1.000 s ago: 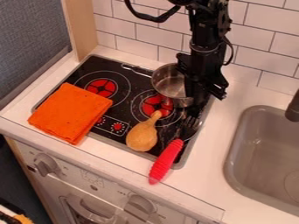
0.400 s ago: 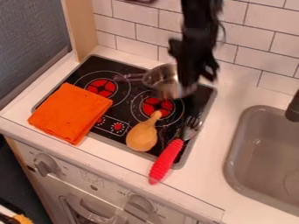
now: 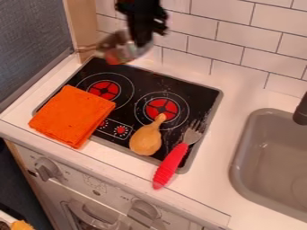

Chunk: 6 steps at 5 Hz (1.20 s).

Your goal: Moved the silver pot to the left top side of the burner

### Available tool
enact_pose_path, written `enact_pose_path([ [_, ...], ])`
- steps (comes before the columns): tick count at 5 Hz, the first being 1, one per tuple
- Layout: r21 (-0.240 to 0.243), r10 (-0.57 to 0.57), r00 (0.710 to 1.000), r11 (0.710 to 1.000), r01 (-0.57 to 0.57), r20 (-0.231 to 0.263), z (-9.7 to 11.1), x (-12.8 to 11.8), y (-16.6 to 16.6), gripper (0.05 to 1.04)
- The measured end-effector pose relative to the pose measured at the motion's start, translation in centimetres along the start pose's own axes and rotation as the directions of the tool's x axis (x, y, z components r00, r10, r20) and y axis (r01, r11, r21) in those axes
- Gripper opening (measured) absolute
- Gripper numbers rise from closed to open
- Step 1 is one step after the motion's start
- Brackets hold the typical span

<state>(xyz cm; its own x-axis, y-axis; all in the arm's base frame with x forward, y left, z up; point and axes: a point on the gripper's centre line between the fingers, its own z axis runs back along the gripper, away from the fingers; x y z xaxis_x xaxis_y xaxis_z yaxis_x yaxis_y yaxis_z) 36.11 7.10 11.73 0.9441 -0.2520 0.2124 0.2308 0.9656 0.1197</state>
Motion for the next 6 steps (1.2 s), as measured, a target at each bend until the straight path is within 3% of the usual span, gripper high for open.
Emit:
enact_pose_path([
  [2, 0.029, 0.011, 0.992, 1.000, -0.007, -0.125, -4.3, -3.3, 2.7, 0.059],
  [3, 0.050, 0.006, 0.988, 0.999, 0.002, -0.153, -6.5, -3.6, 3.0, 0.086],
  [4, 0.028, -0.025, 0.986, 0.999, 0.030, -0.162, -7.6, -3.7, 2.6, 0.251],
  [5, -0.014, 0.029, 0.991, 0.999, -0.031, -0.130, -6.1, -3.6, 2.6, 0.521],
  [6, -0.012, 0.080, 0.994, 0.997, -0.082, -0.072, -1.3, -3.2, 3.2, 0.822],
])
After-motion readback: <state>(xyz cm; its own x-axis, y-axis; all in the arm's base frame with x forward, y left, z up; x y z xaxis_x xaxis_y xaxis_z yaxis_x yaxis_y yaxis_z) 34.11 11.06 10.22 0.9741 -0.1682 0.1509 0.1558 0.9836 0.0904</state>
